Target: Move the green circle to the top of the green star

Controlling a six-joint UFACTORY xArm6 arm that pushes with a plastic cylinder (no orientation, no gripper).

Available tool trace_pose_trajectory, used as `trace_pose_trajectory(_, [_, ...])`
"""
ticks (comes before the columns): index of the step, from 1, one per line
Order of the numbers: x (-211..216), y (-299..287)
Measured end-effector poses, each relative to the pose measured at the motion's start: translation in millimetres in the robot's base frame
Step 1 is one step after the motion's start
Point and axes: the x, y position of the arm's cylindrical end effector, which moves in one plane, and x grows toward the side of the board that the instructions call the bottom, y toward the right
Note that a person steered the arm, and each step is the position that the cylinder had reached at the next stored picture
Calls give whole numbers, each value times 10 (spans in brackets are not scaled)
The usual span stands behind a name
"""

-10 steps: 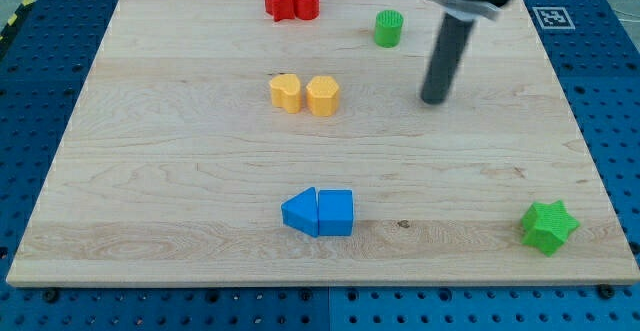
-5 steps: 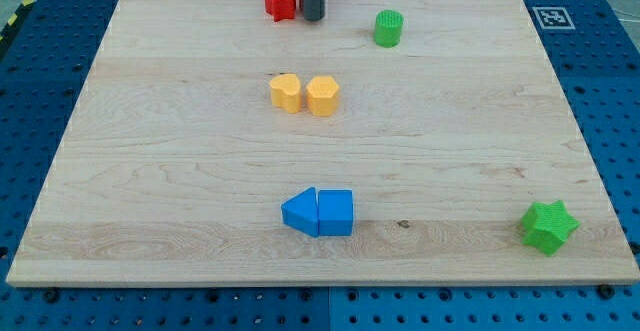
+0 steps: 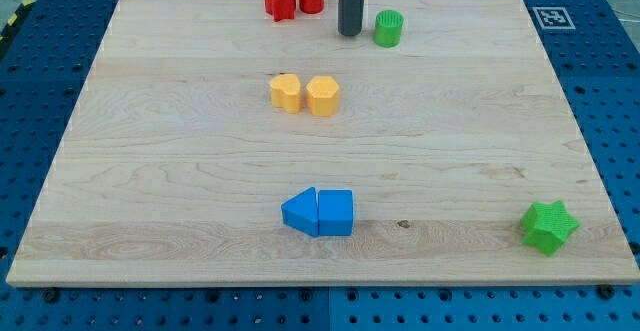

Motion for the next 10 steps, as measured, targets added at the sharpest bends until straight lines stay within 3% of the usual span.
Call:
trace_pose_trajectory(3, [-277, 611])
trace_pose_trajectory(5, [-248, 990])
trace_pose_trajectory(8, [510, 984])
trace_pose_trajectory(10, [701, 1465])
